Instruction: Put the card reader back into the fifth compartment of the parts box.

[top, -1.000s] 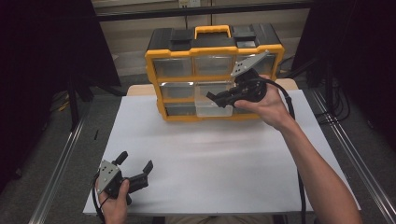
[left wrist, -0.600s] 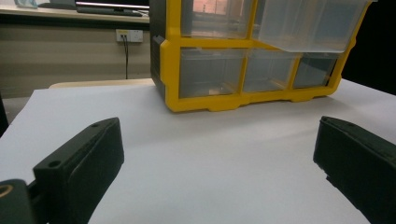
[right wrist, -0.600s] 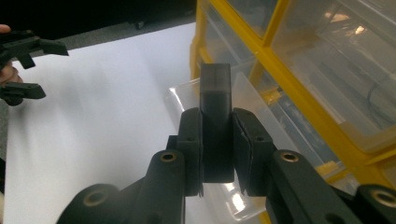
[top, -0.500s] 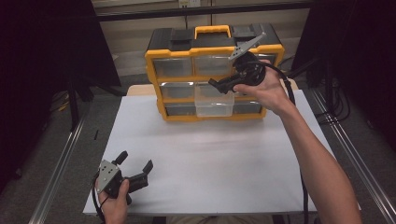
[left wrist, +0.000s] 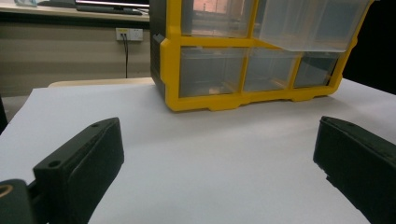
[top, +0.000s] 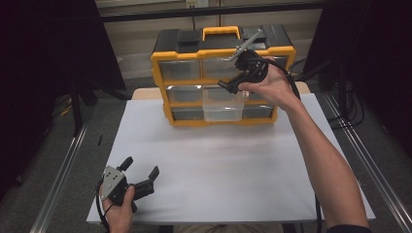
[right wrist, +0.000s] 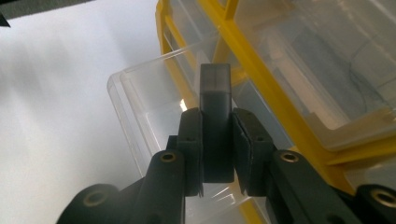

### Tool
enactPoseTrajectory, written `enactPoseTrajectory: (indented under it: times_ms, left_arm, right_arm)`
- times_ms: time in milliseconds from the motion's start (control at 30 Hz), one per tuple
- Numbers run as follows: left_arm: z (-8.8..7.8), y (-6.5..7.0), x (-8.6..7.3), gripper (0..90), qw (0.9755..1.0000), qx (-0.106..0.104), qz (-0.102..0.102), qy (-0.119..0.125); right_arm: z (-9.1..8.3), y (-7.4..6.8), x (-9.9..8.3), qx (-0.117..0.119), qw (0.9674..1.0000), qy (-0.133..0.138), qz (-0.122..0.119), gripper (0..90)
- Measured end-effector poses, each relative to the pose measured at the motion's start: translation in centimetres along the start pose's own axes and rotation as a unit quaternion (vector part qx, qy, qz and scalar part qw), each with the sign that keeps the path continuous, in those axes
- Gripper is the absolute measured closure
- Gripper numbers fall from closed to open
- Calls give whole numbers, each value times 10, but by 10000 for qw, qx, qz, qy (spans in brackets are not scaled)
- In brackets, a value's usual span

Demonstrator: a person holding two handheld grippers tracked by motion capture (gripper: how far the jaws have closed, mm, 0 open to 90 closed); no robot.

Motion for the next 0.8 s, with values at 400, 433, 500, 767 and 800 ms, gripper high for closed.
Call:
enactPoseTrajectory:
  times_ms: [400, 433, 500, 767, 800]
  left_arm:
    - [-1, 0, 0, 19, 10000, -16, -8, 30]
    - [-1, 0, 0, 19, 10000, -23, -17, 29]
    - [-2, 0, 0, 19, 10000, -28, -14, 23]
    - [-1, 0, 0, 19, 10000, -35, -32, 22]
    - [-1, 0, 0, 19, 10000, -35, -28, 15]
  right_arm:
    - [19, 4, -2, 78, 9984, -552, 64, 739]
    - [20, 5, -3, 93, 9980, -611, 108, 738]
    - [22, 5, -5, 108, 9976, -668, 128, 739]
    - [29, -2, -8, 270, 9951, -943, 105, 732]
    - [29, -2, -9, 302, 9950, -949, 120, 727]
Point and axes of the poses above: each handheld gripper's, and its own axes: z roughly forward along the jaws, x roughly out of its top, y roughly to its right, the point moved 2 cm from there along z, roughly forward along the jaws, and after that the axes turned 10 degrees about y, right-handed, at the moved point
